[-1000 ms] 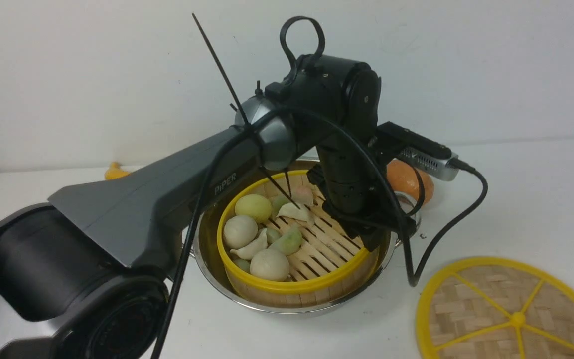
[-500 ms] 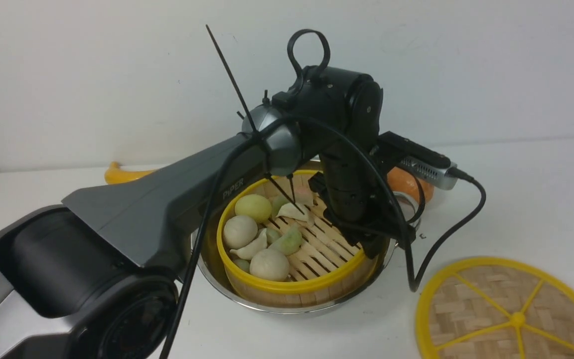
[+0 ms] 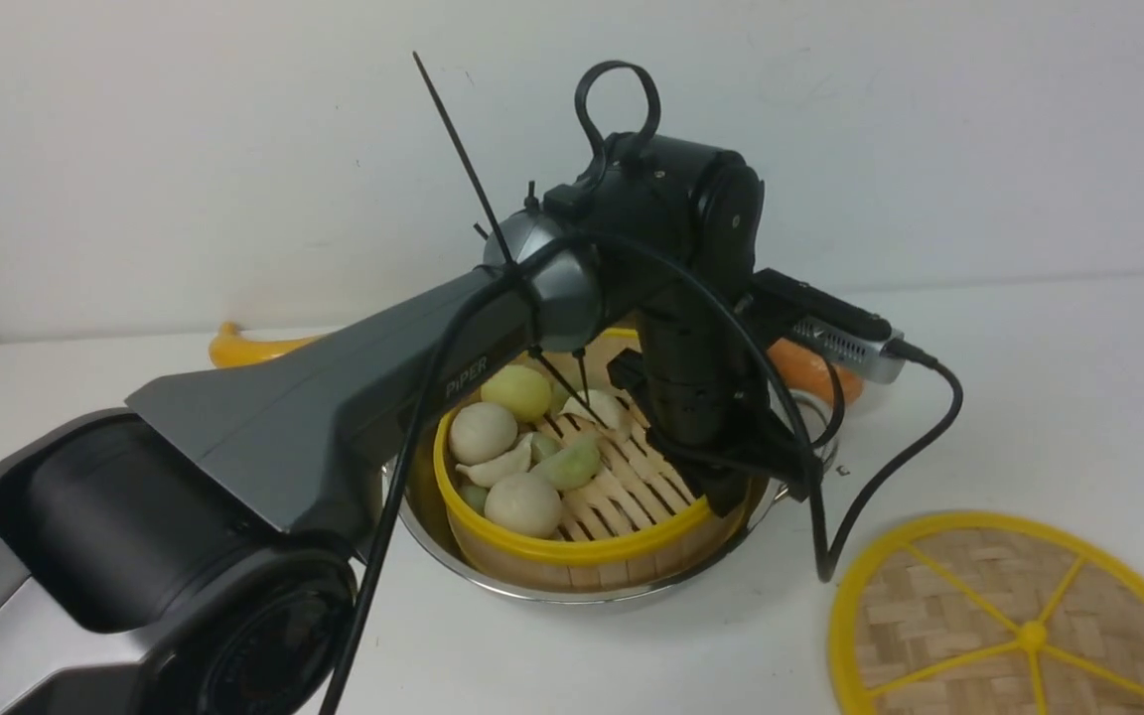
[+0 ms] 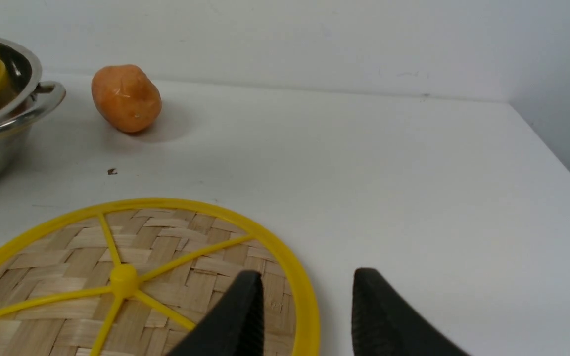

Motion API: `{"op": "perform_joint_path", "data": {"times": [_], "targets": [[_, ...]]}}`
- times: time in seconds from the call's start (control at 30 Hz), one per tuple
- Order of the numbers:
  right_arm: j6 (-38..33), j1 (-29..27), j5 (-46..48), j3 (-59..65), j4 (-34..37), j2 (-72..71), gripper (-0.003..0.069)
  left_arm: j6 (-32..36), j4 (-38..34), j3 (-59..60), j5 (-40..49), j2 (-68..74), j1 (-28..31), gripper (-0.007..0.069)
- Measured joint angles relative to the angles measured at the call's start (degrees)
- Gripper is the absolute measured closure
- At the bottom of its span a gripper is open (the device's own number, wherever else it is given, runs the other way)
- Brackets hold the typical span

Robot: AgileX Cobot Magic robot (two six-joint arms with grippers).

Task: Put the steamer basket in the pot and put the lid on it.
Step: Use the left arm to put the steamer into the iron steamer pot in the middle

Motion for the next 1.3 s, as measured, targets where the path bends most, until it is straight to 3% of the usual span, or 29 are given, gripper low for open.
{"op": "perform_joint_path", "data": {"times": [0.77, 1.3], "targets": [[0.00, 0.00, 0.00, 0.00, 0.00, 0.00, 0.0418, -3.57, -0.24, 0.00, -1.10, -0.31, 0.05, 0.0564], [0.00, 0.00, 0.00, 0.00, 0.00, 0.00, 0.0418, -4.31, -0.63, -0.07, -1.14, -5.17, 0.05, 0.0452]]}}
